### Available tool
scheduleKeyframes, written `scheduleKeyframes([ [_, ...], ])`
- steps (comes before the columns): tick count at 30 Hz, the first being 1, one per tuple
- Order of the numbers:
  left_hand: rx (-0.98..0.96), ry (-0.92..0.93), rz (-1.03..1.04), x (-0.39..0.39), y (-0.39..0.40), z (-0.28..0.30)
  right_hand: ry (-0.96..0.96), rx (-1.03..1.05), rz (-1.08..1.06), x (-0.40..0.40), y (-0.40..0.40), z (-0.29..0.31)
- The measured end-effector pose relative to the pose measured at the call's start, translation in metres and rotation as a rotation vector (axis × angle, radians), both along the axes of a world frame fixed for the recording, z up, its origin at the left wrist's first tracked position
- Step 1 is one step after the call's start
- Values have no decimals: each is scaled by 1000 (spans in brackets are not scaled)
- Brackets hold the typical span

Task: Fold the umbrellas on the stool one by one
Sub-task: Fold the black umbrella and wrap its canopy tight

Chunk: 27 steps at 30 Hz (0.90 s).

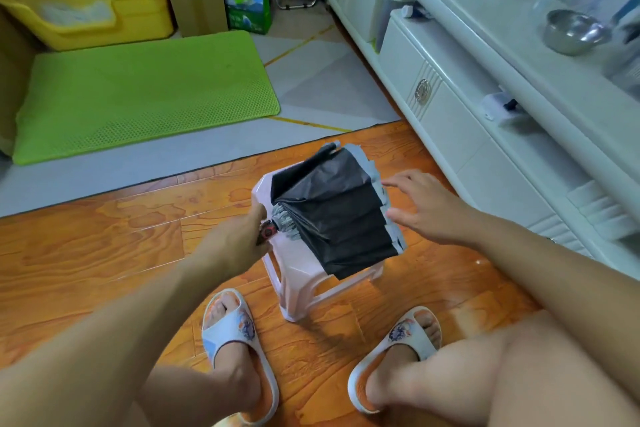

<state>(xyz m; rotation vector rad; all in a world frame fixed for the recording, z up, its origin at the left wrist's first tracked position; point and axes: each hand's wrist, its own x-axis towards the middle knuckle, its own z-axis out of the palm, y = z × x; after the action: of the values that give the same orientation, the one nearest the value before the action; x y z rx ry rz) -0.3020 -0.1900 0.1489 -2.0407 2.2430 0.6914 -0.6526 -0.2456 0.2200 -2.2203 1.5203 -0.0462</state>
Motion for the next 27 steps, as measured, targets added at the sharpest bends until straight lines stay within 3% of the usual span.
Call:
scheduleKeyframes([
  [3, 50, 140, 85, 4, 5, -13, -76, 98, -175, -9, 0, 3],
  [7, 349, 628, 355, 5, 5, -4, -258, 303, -442, -15, 0, 5],
  [12, 697, 965, 514, 11, 9, -5, -279, 325, -531, -14, -4, 4],
  [20, 547, 860, 474, -3, 15, -10, -160, 495, -484, -3, 2, -17],
  [27, 553, 1053, 586, -4, 19, -8, -219, 557, -556, -8, 1, -28],
])
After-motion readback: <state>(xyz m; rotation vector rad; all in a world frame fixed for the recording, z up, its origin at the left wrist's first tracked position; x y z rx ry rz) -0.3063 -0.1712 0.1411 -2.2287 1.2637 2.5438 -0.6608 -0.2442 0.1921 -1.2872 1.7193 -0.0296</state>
